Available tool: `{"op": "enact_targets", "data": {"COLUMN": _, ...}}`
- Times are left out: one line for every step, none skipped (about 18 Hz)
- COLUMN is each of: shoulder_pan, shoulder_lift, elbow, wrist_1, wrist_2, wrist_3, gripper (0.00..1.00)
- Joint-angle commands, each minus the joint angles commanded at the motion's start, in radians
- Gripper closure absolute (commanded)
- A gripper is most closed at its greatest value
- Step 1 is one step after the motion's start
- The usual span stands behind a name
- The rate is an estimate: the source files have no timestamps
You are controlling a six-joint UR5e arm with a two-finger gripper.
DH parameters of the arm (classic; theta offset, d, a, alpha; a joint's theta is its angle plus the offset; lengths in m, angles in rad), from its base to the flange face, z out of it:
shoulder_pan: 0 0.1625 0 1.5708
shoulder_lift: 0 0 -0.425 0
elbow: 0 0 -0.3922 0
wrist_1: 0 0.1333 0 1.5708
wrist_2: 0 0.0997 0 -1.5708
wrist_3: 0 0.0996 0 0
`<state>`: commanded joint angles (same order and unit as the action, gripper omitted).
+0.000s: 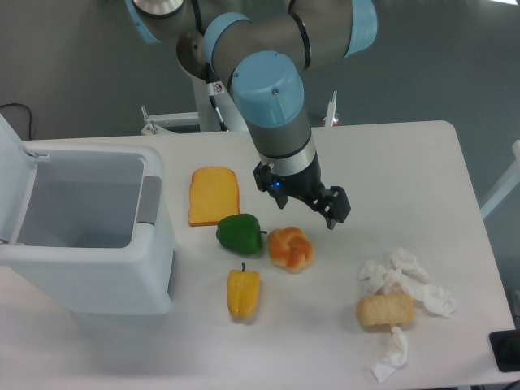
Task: Pick up the square bread
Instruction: 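Move the open gripper away from the knotted bun toward the tissues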
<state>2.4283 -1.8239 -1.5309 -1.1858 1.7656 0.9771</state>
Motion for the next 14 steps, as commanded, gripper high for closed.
{"op": "enact_targets", "data": {"shoulder_pan": -0.002, "shoulder_lift": 0.000, "elbow": -0.003, "wrist_1": 0.000, "wrist_2": 0.002, "wrist_3": 0.002, "gripper": 0.00}}
{"op": "enact_targets", "data": {"shoulder_pan": 0.000, "shoulder_lift": 0.000, "elbow": 0.000, "wrist_1": 0.000, "wrist_2": 0.000, "wrist_3": 0.000, "gripper": 0.00}}
{"op": "enact_targets", "data": {"shoulder_pan": 0.002, "shoulder_lift": 0.000, "elbow": 0.008, "wrist_1": 0.000, "wrist_2": 0.000, "wrist_3": -0.008, "gripper": 0.00}}
{"op": "enact_targets", "data": {"shoulder_pan": -0.001, "shoulder_lift": 0.000, "elbow": 0.008, "wrist_1": 0.002, "wrist_2": 0.000, "wrist_3": -0.009, "gripper": 0.00}}
{"op": "enact_targets", "data": {"shoulder_pan": -0.003, "shoulder_lift": 0.002, "elbow": 0.008, "wrist_1": 0.002, "wrist_2": 0.000, "wrist_3": -0.009, "gripper": 0.00}}
{"op": "enact_targets", "data": {"shoulder_pan": -0.003, "shoulder_lift": 0.003, "elbow": 0.006, "wrist_1": 0.002, "wrist_2": 0.000, "wrist_3": -0.008, "gripper": 0.00}}
{"op": "enact_targets", "data": {"shoulder_pan": -0.005, "shoulder_lift": 0.000, "elbow": 0.008, "wrist_1": 0.002, "wrist_2": 0.000, "wrist_3": -0.008, "gripper": 0.00}}
{"op": "enact_targets", "data": {"shoulder_pan": -0.003, "shoulder_lift": -0.005, "elbow": 0.011, "wrist_1": 0.009, "wrist_2": 0.000, "wrist_3": -0.011, "gripper": 0.00}}
{"op": "enact_targets", "data": {"shoulder_pan": 0.005, "shoulder_lift": -0.005, "elbow": 0.008, "wrist_1": 0.014, "wrist_2": -0.005, "wrist_3": -0.015, "gripper": 0.00}}
{"op": "enact_targets", "data": {"shoulder_pan": 0.012, "shoulder_lift": -0.005, "elbow": -0.001, "wrist_1": 0.015, "wrist_2": -0.017, "wrist_3": -0.018, "gripper": 0.00}}
{"op": "enact_targets", "data": {"shoulder_pan": 0.020, "shoulder_lift": -0.005, "elbow": -0.008, "wrist_1": 0.015, "wrist_2": -0.024, "wrist_3": -0.020, "gripper": 0.00}}
{"op": "enact_targets", "data": {"shoulder_pan": 0.023, "shoulder_lift": -0.005, "elbow": -0.011, "wrist_1": 0.020, "wrist_2": -0.029, "wrist_3": -0.021, "gripper": 0.00}}
{"op": "enact_targets", "data": {"shoulder_pan": 0.025, "shoulder_lift": -0.009, "elbow": -0.011, "wrist_1": 0.032, "wrist_2": -0.029, "wrist_3": -0.026, "gripper": 0.00}}
{"op": "enact_targets", "data": {"shoulder_pan": 0.025, "shoulder_lift": -0.015, "elbow": -0.011, "wrist_1": 0.046, "wrist_2": -0.031, "wrist_3": -0.031, "gripper": 0.00}}
